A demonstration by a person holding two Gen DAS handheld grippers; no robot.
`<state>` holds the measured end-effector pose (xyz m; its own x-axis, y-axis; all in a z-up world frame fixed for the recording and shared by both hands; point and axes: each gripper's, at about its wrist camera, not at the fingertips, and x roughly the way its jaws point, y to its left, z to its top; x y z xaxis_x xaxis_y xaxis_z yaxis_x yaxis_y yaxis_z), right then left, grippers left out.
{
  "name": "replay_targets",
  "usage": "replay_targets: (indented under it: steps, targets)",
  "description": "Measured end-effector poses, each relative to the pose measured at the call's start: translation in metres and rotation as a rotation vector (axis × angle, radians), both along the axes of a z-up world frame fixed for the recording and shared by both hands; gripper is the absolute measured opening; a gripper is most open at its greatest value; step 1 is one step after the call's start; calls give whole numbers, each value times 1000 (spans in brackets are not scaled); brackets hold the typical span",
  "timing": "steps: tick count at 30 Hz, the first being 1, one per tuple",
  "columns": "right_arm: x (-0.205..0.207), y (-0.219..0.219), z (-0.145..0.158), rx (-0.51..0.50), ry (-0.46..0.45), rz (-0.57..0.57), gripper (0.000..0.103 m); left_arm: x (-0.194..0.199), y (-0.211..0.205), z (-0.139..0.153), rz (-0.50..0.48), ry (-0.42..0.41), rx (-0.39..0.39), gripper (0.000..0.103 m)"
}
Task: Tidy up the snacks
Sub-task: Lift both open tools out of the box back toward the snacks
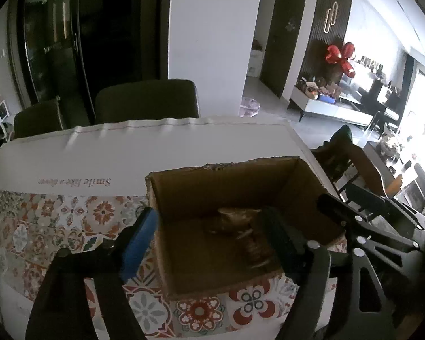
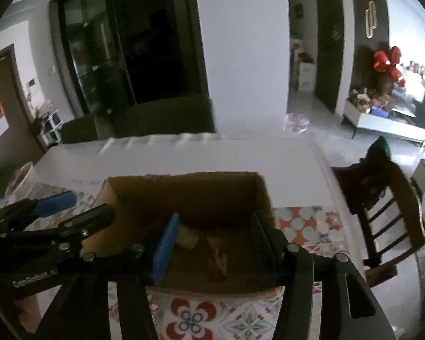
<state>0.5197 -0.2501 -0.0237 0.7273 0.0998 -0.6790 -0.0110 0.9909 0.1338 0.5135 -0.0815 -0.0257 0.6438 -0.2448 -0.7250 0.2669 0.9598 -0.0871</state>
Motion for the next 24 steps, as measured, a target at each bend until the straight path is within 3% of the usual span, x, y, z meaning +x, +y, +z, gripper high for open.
replay_targets:
  steps: [6, 15, 20, 24]
  targets:
    - [-34, -2, 12, -16, -37, -34, 54, -41, 7, 13, -6, -50, 15, 86]
    - [-92, 2, 15, -48, -46, -42, 54, -93, 17, 13, -2, -32, 43, 86]
    - [-111, 2, 2, -52, 4, -18, 54, -114, 16, -9, 21, 64, 77, 86]
    - [-118, -1, -20, -60, 98, 6, 54, -125, 13, -36, 46, 156, 112, 86]
